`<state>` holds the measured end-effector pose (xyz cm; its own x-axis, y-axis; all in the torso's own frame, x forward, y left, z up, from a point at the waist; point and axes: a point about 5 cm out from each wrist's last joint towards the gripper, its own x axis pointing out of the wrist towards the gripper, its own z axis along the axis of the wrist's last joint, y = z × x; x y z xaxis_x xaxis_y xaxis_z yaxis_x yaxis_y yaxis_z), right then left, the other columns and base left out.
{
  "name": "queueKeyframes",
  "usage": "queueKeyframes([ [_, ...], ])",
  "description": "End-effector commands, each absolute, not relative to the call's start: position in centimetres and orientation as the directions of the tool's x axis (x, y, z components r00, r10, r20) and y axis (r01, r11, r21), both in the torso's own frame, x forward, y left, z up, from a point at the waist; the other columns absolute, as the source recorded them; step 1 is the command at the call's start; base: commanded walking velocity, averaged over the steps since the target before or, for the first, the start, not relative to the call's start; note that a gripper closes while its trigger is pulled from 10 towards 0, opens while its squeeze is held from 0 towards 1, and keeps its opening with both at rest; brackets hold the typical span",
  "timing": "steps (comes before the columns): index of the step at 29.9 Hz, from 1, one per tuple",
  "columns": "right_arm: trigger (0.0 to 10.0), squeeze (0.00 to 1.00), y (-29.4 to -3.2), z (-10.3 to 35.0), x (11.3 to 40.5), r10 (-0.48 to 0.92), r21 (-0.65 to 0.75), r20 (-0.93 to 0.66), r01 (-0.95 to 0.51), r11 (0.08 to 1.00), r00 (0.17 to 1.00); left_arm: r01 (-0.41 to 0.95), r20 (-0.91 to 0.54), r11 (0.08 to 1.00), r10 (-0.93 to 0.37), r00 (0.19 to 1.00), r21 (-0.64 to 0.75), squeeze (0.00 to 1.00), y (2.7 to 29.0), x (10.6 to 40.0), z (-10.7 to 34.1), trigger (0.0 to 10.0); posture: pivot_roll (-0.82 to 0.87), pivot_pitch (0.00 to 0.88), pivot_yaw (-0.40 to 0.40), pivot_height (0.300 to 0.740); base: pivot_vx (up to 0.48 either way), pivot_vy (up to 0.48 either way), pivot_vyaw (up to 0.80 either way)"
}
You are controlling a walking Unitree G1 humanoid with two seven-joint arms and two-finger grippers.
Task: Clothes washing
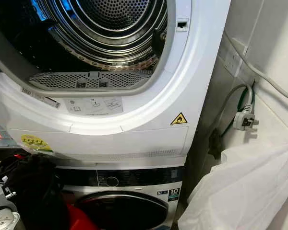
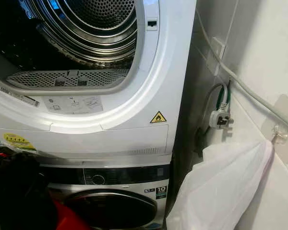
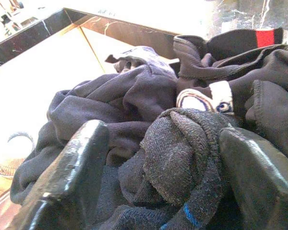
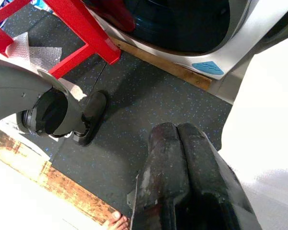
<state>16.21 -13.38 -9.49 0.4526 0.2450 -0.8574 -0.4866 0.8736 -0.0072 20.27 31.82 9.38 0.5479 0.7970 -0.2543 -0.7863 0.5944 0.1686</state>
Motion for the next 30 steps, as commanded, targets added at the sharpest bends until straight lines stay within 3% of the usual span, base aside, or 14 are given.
queueKeyframes([
  [1,10.0,0.0,-13.2,-9.4,16.4,0.246,-0.005,-0.852,-0.476,0.879,0.463,-0.784,-0.267,0.591,0.8,0.538,0.192,0.0,31.9,20.3,9.3,4.8,0.07,0.0,0.078,0.74,0.0,0.0,0.0],
  [2,10.0,0.0,-13.2,-9.4,16.4,0.245,-0.006,-0.851,-0.476,0.879,0.464,-0.78,-0.274,0.595,0.796,0.539,0.194,0.0,31.8,20.4,9.1,8.8,0.07,0.0,0.076,0.74,0.0,0.0,0.0],
  [3,10.0,0.0,-13.2,-9.4,16.4,0.245,-0.006,-0.851,-0.476,0.879,0.464,-0.78,-0.274,0.595,0.796,0.539,0.194,0.0,31.8,20.4,9.1,8.8,0.07,0.0,0.076,0.74,0.0,0.0,0.0],
  [4,10.0,0.0,-13.2,-9.4,16.4,0.244,-0.007,-0.851,-0.476,0.879,0.464,-0.778,-0.276,0.597,0.795,0.541,0.194,0.0,31.7,20.4,9.1,10.0,0.07,0.0,0.076,0.74,0.0,0.0,0.0],
  [8,10.0,0.0,-13.2,-9.4,16.5,0.243,-0.011,-0.85,-0.477,0.879,0.467,-0.787,-0.236,0.581,0.811,0.535,0.208,0.0,31.8,20.6,9.4,10.0,0.07,0.0,0.075,0.74,0.0,0.0,0.0],
  [11,10.0,0.0,-13.4,-9.3,16.6,0.235,-0.022,-0.846,-0.471,0.882,0.478,-0.844,-0.105,0.499,0.866,0.488,0.194,0.0,32.7,19.8,11.1,10.0,0.08,0.0,0.07,0.74,0.0,0.0,0.0],
  [19,10.0,0.0,-13.4,-9.2,16.9,0.23,-0.031,-0.84,-0.468,0.883,0.491,-0.87,0.062,0.47,0.874,0.483,0.151,0.0,32.8,19.2,13.1,10.0,0.08,0.0,0.066,0.74,0.0,0.0,0.0],
  [24,10.0,0.0,-13.4,-9.2,16.9,0.232,-0.032,-0.839,-0.47,0.882,0.493,-0.877,-0.009,0.457,0.888,0.461,0.146,0.0,32.9,18.9,12.1,10.0,0.08,0.0,0.066,0.74,0.0,0.0,0.0],
  [25,10.0,0.0,-13.4,-9.2,16.9,0.231,-0.034,-0.839,-0.471,0.881,0.493,-0.862,-0.083,0.486,0.874,0.479,0.142,0.0,33.2,19.1,10.9,10.0,0.08,0.0,0.066,0.74,0.0,0.0,0.0],
  [26,10.0,0.0,-13.4,-9.2,16.9,0.23,-0.035,-0.839,-0.472,0.881,0.493,-0.844,-0.107,0.515,0.857,0.504,0.149,0.98,33.3,19.4,10.5,10.0,0.08,0.0,0.063,0.74,0.0,0.0,0.0],
  [30,10.0,0.0,-13.4,-9.1,17.0,0.228,-0.038,-0.839,-0.472,0.881,0.494,-0.782,-0.151,0.607,0.794,0.589,0.142,1.0,33.4,20.7,10.1,10.0,0.08,0.0,0.064,0.74,0.0,0.0,0.0],
])
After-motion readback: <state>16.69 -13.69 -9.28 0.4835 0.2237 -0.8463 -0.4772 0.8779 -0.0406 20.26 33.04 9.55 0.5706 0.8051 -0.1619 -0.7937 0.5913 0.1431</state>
